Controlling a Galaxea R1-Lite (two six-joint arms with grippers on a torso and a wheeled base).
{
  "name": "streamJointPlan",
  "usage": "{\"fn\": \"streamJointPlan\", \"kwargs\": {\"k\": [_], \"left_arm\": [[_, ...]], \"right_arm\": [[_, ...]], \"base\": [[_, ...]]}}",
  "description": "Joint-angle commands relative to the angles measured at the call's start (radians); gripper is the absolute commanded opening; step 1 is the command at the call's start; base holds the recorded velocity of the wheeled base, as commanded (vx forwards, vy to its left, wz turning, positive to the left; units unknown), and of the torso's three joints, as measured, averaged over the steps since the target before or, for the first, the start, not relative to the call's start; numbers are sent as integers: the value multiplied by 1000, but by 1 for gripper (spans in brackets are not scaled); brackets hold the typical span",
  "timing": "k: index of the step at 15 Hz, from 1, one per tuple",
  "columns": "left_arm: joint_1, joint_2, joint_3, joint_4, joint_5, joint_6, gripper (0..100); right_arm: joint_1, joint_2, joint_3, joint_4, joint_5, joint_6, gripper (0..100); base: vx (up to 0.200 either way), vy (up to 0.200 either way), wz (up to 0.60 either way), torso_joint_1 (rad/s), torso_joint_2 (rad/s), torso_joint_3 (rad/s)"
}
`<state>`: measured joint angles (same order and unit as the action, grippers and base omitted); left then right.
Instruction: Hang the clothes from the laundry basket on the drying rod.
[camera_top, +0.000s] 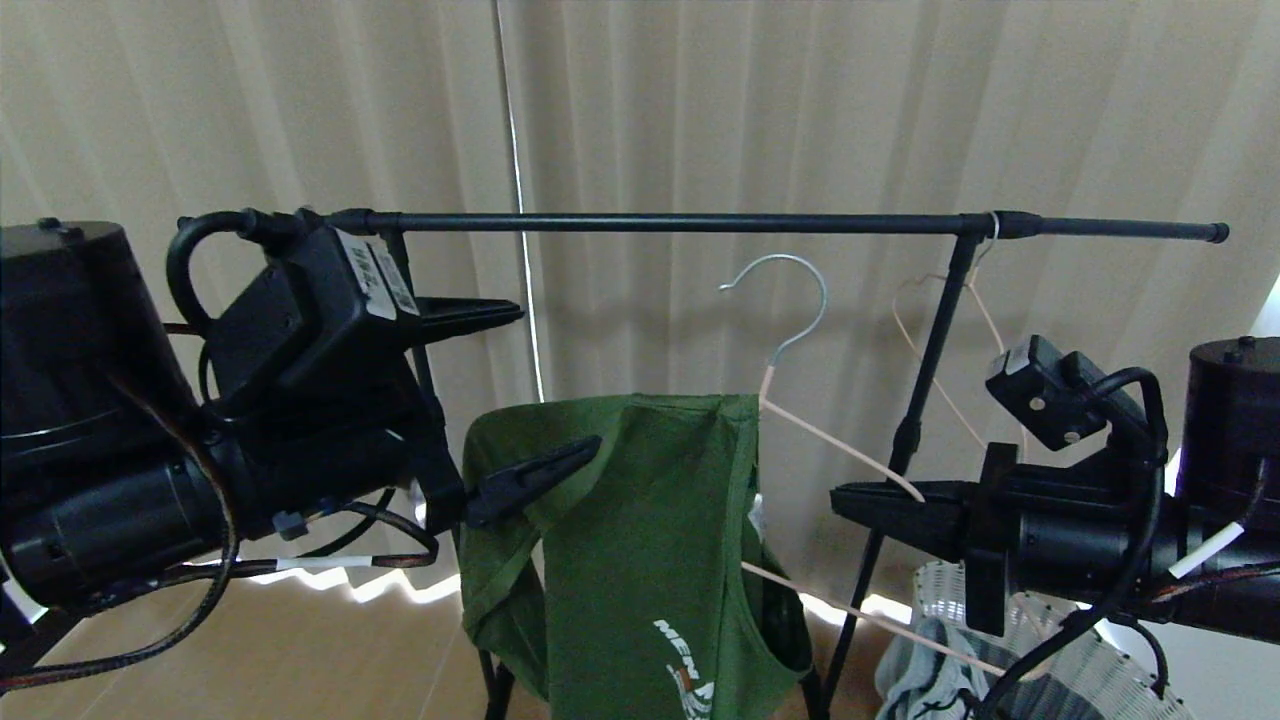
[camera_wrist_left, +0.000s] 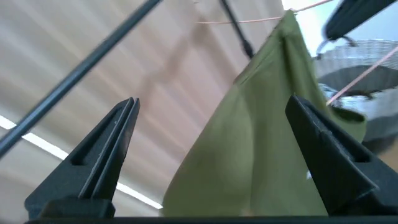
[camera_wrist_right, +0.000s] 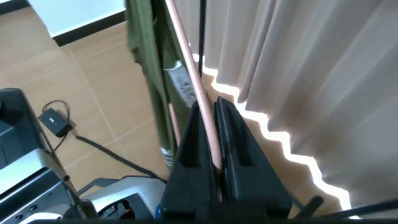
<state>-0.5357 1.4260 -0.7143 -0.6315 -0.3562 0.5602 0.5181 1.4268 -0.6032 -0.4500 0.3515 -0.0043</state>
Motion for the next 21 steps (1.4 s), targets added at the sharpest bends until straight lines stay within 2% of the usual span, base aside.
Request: {"fn": "streamJointPlan", "kwargs": {"k": [1,4,6,7,9,15,16,21], "left_arm": [[-46,50,4,1,0,0,100],[-49,64,13,1,0,0,100],[-41,103,-24,3,8,0,100],[-39,114,-27,3,16,10,100],[-30,136,-25,-1,54,89,100],[-30,143,-21,-1,54,93,100],[-30,143,-21,-1,54,93,0],[-32,137,-10,-2,51,92,0]], "right_arm": [[16,17,-13,-1,0,-2,0],[19,17,-18,-1,1,-5,0],[54,4,-6,1,1,-71,0],[63,6,-10,1,1,-76,0],[85,12,-15,1,1,-76,0],[100,7,-15,-1,3,-77,0],[109,6,-15,-1,1,-77,0],[112,6,-20,-3,3,-77,0]], "base": [[0,0,0,0,0,0],[0,0,0,0,0,0],[0,0,0,0,0,0],[0,0,0,0,0,0],[0,0,0,0,0,0],[0,0,0,0,0,0],[0,0,0,0,0,0],[0,0,0,0,0,0]]}}
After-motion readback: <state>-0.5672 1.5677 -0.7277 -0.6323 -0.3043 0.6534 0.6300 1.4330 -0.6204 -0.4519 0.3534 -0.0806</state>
